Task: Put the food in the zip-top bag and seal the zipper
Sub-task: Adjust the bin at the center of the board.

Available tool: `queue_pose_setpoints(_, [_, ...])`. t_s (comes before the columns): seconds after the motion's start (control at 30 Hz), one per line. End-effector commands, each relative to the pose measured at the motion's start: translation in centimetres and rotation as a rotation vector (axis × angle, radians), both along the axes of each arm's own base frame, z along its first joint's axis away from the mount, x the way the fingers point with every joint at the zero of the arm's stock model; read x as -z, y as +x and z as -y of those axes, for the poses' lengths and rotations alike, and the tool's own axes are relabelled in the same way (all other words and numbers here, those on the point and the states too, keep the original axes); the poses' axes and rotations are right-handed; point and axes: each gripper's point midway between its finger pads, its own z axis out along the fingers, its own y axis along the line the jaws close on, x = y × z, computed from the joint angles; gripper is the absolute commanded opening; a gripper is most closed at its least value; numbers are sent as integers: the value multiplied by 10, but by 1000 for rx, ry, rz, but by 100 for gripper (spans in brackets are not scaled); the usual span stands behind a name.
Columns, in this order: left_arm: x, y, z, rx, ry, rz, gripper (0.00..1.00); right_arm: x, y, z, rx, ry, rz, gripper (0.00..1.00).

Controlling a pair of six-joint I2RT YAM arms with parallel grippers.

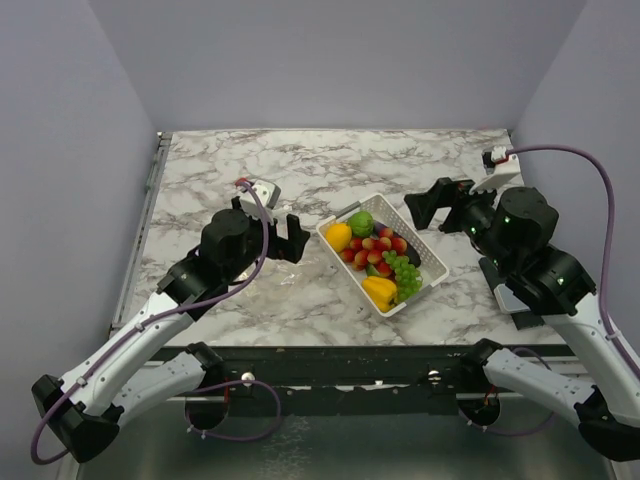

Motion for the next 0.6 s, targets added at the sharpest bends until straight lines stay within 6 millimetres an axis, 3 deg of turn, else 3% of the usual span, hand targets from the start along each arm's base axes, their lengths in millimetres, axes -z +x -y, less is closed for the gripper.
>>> queue_pose_setpoints(0.0, [7,-2,-14,-43,39,14,99,11,-5,-5,-53,-54,-30,100])
queue_pose_setpoints(0.27, [8,-4,-18,-49,45,21,99,27,-6,-26,-171,-118,-73,100])
queue_pose_setpoints(0.57, [6,-4,-22,-69,49,26,99,58,-2,-48,-277,-188,-175,90])
